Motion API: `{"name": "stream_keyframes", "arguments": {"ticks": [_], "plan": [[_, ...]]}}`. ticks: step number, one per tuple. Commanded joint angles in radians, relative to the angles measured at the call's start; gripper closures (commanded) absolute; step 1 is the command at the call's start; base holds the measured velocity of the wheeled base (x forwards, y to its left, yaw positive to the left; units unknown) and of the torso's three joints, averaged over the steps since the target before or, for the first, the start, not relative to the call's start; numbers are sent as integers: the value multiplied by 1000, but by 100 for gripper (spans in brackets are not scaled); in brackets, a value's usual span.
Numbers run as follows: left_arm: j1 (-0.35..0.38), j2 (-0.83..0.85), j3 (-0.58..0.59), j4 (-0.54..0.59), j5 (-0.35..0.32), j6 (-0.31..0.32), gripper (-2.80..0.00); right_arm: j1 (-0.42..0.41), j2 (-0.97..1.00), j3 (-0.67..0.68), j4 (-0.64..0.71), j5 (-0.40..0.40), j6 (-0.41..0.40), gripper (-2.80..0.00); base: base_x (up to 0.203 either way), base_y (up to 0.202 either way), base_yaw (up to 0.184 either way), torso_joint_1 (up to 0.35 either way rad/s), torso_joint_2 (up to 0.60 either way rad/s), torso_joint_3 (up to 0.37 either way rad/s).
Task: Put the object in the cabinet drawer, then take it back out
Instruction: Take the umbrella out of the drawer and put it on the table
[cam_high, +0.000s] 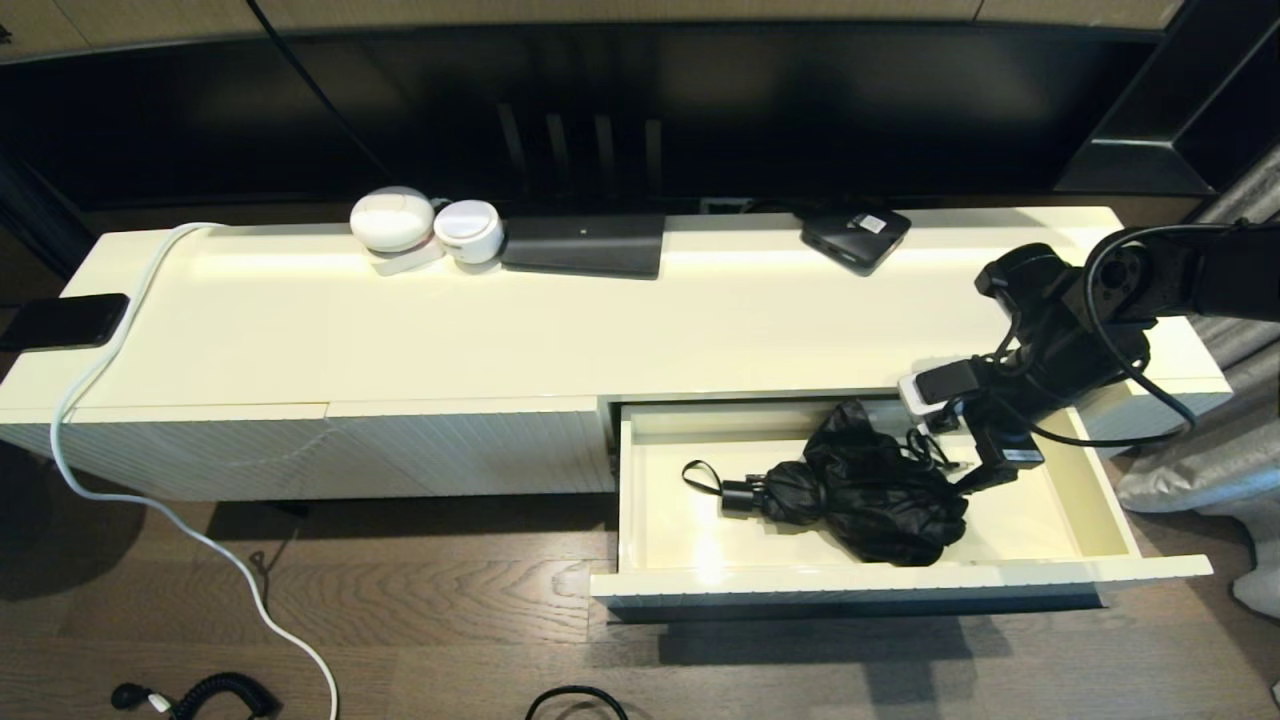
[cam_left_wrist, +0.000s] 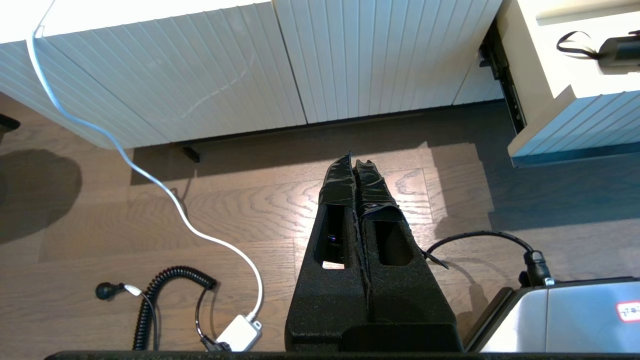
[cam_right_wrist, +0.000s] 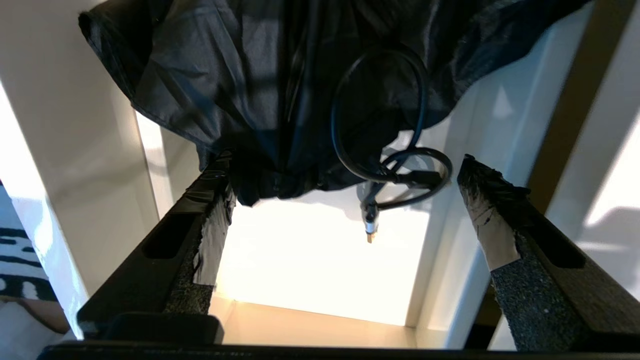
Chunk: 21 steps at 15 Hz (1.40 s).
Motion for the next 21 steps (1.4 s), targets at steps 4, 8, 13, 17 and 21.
{"name": "stream_keyframes", "arguments": {"ticks": [4,8,13,17,21], "plan": [[0,0,0,0,0,1,0,6,21,16,5,1,12,-280,0,0,0,0,0,0],[0,0,0,0,0,1,0,7,24,24,8,0,13,-280,0,0,0,0,0,0],[0,0,0,0,0,1,0,8,42,21,20,-2,12,-280,0,0,0,0,0,0],[0,0,0,0,0,1,0,8,49,10,39,-2,10,-280,0,0,0,0,0,0],[1,0,0,0,0,1,0,9,57,4,56,-3,11,-280,0,0,0,0,0,0]]}}
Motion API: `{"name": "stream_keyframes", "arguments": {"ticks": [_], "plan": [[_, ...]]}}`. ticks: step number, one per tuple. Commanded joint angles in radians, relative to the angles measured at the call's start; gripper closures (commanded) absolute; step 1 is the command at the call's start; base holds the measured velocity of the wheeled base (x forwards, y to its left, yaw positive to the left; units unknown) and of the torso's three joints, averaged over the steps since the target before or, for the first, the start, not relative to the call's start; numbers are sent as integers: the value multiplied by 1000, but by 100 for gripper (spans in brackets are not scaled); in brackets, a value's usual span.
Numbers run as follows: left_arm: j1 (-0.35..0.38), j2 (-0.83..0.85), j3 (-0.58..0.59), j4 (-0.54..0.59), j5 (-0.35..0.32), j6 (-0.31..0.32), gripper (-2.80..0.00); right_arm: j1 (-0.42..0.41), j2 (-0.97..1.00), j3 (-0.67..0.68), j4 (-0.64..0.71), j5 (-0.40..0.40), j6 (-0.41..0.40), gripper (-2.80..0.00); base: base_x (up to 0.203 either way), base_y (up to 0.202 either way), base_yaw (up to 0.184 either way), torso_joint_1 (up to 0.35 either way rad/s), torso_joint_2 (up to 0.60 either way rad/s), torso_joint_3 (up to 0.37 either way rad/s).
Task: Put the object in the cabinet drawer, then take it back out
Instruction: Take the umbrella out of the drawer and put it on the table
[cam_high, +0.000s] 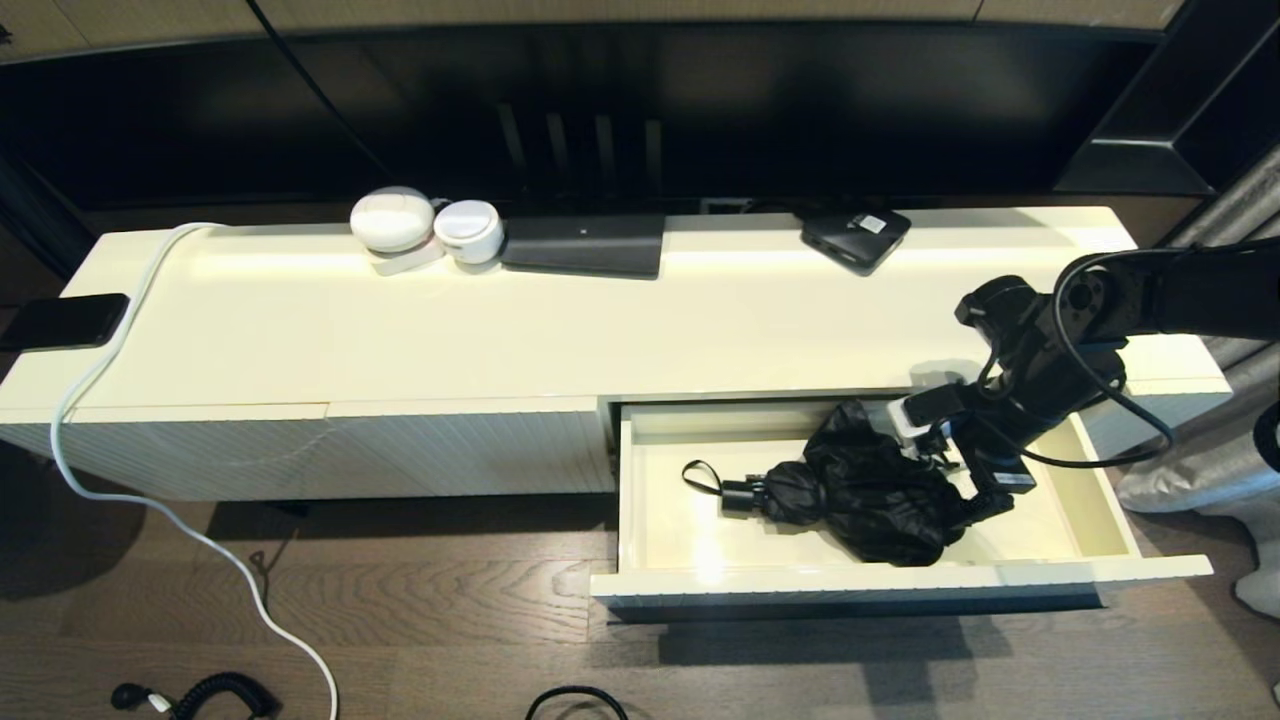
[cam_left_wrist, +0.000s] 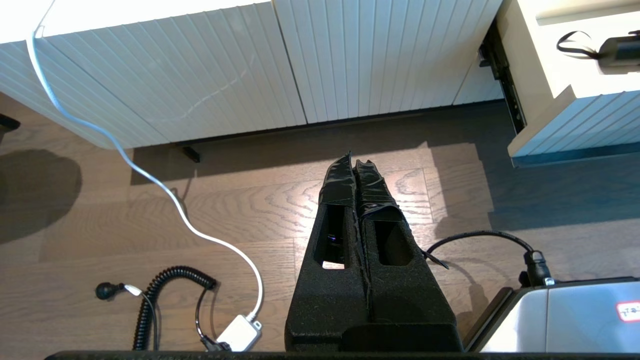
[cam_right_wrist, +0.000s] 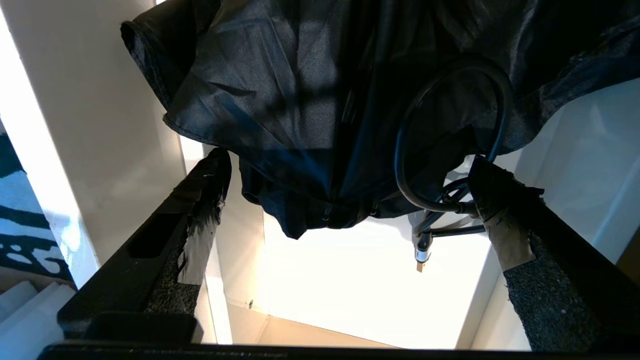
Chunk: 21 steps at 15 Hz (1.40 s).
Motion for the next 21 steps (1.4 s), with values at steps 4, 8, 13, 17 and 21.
{"name": "stream_keyframes", "arguments": {"ticks": [4,8,13,17,21], "plan": [[0,0,0,0,0,1,0,4,23,-16,-9,4,-6,-280,0,0,0,0,0,0],[0,0,0,0,0,1,0,5,39,-36,-26,5,-7,-280,0,0,0,0,0,0],[-1,0,0,0,0,1,0,7,56,-39,-49,10,-6,-280,0,0,0,0,0,0],[0,0,0,0,0,1,0,9,56,-37,-49,10,-6,-280,0,0,0,0,0,0],[-1,0,0,0,0,1,0,16,60,-39,-53,10,16,-280,0,0,0,0,0,0]]}}
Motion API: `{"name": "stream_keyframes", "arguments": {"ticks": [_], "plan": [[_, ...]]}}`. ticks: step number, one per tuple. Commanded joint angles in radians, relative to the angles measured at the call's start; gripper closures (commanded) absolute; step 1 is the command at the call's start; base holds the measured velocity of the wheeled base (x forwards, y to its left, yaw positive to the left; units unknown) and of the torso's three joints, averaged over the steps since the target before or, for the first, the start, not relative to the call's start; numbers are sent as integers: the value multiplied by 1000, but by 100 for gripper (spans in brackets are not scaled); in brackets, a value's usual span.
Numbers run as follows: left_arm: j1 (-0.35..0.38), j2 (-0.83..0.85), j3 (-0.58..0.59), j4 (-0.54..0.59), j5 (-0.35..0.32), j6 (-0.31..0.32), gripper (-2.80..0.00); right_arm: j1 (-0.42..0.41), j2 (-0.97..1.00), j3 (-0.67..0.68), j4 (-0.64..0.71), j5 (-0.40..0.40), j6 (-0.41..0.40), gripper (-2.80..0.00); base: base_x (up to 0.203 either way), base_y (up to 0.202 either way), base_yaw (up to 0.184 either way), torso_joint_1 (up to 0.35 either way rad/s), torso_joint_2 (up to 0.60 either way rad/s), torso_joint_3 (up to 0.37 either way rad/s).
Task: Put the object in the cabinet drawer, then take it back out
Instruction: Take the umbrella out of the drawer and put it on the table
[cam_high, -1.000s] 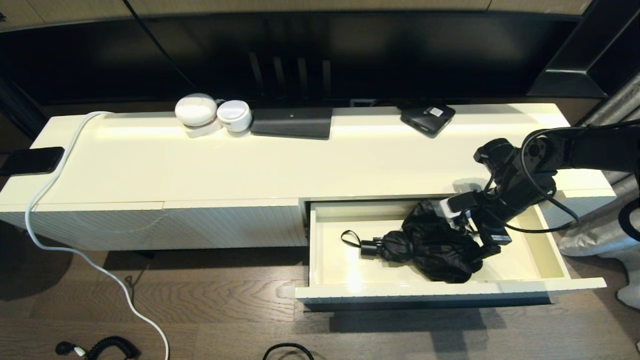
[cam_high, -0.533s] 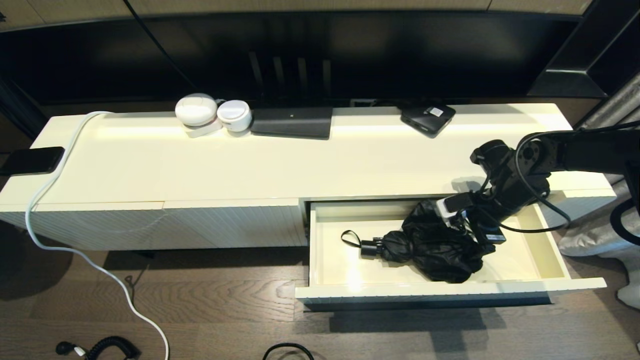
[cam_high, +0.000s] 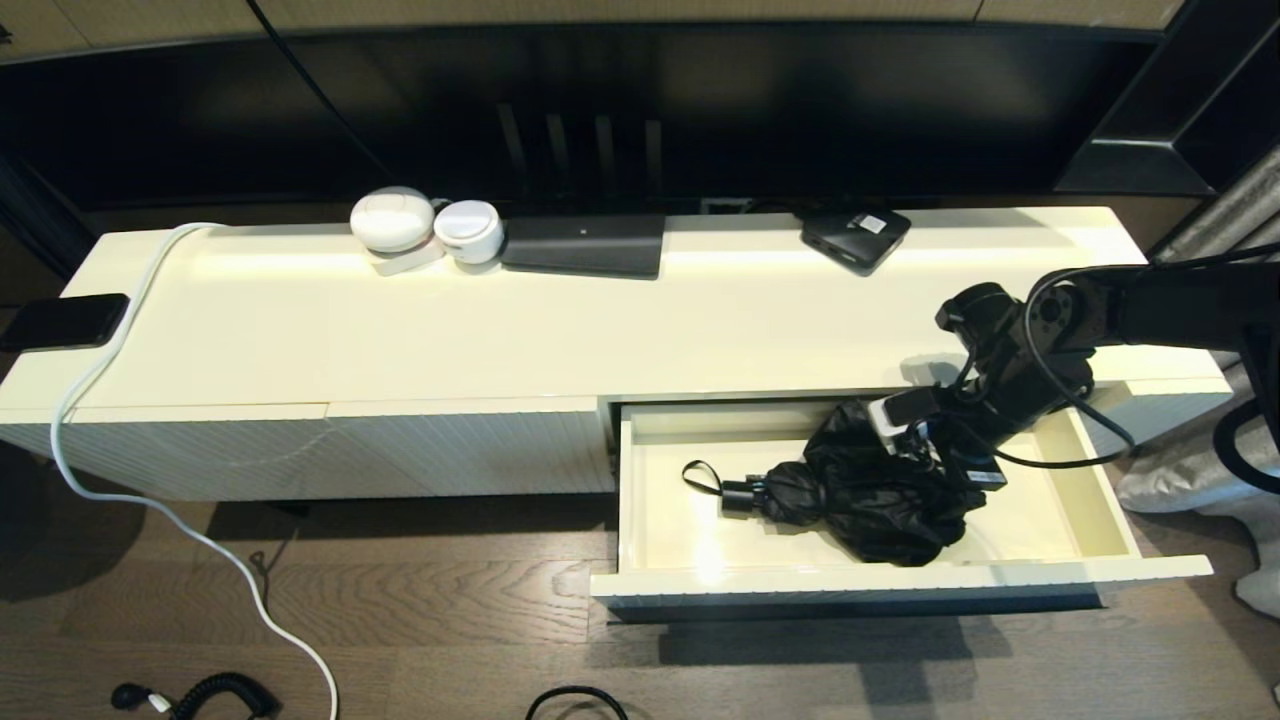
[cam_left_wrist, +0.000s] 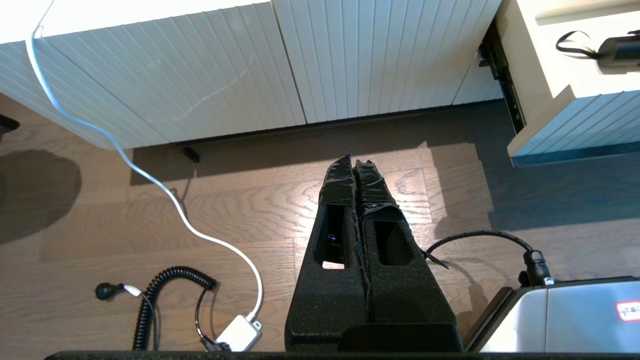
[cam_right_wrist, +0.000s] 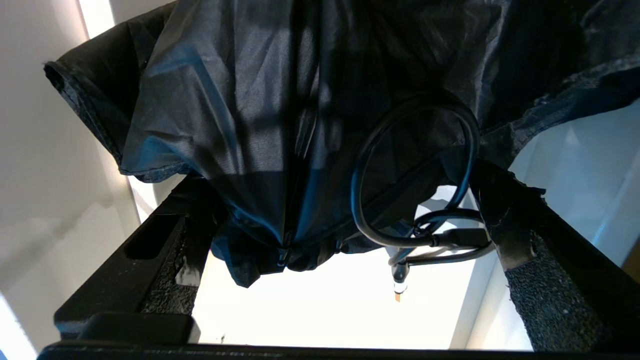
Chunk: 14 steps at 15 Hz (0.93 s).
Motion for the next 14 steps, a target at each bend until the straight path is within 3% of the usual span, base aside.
{"name": "stream_keyframes", "arguments": {"ticks": [1,9,10,14], "plan": [[0,0,0,0,0,1,0,2,3,1,3,0,-5,-280,0,0,0,0,0,0],[1,0,0,0,0,1,0,5,6,1,1,3,1,-280,0,0,0,0,0,0],[0,0,0,0,0,1,0,5,6,1,1,4,1,0,0,0,0,0,0,0],[0,0,0,0,0,1,0,5,5,1,1,3,28,0,0,0,0,0,0,0]]}}
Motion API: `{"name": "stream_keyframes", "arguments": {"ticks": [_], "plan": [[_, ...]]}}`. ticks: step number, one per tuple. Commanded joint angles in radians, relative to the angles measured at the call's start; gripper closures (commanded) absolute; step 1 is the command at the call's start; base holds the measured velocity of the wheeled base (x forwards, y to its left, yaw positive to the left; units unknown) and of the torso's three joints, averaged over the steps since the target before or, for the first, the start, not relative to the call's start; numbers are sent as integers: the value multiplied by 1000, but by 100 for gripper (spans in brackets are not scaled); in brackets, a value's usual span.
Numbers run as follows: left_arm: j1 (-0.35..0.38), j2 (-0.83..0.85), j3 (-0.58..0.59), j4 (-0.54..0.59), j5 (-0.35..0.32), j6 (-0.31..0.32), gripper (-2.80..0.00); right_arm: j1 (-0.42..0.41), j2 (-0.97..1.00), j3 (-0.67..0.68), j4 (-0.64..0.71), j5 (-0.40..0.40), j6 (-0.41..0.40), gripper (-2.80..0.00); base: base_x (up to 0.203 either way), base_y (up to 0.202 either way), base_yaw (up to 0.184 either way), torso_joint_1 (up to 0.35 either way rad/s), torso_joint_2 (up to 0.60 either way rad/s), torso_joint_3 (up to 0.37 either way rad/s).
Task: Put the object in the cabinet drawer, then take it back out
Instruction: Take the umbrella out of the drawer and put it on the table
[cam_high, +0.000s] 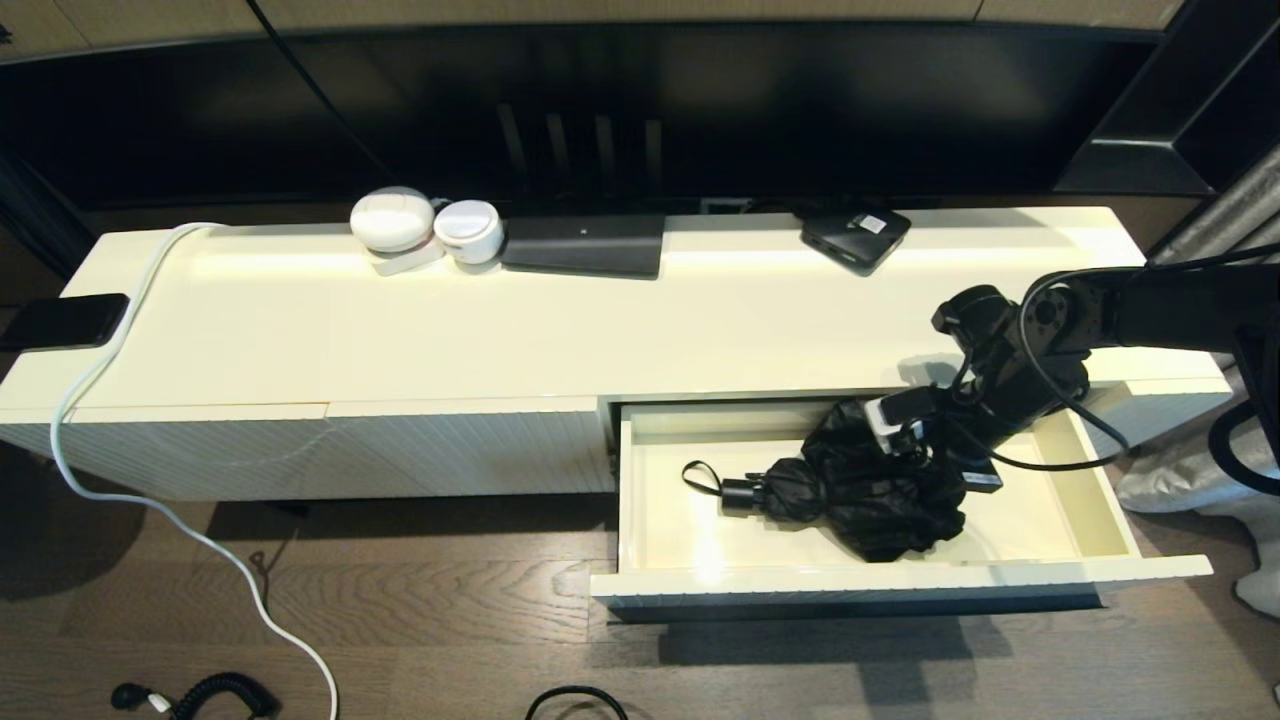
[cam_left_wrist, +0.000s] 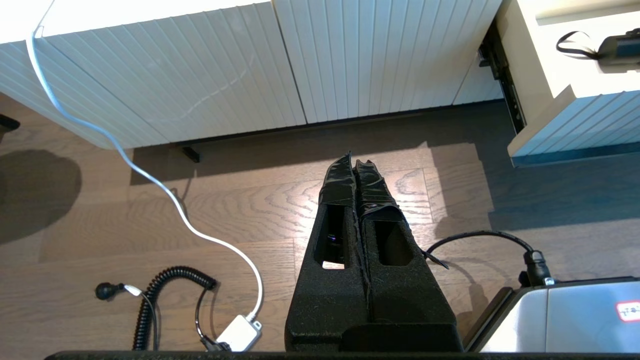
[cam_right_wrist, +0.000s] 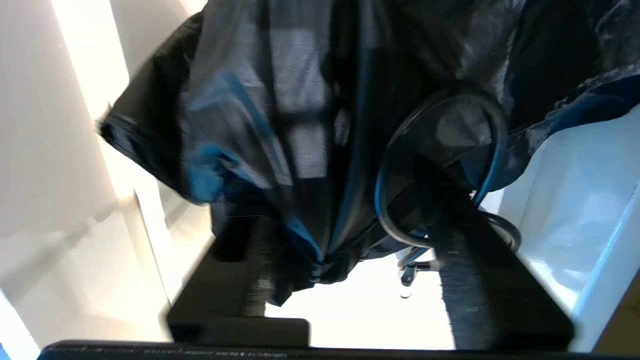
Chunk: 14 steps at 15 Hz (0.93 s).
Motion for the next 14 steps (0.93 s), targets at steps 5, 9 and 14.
{"name": "stream_keyframes", "arguments": {"ticks": [5,9,14], "plan": [[1,0,0,0,0,1,0,2,1,10,3,2,-5,0,0,0,0,0,0,0],[-1,0,0,0,0,1,0,2,-17,23,4,2,-2,0,0,0,0,0,0,0],[-1,0,0,-1,0,1,0,3,-105,58,5,2,13,0,0,0,0,0,0,0]]}}
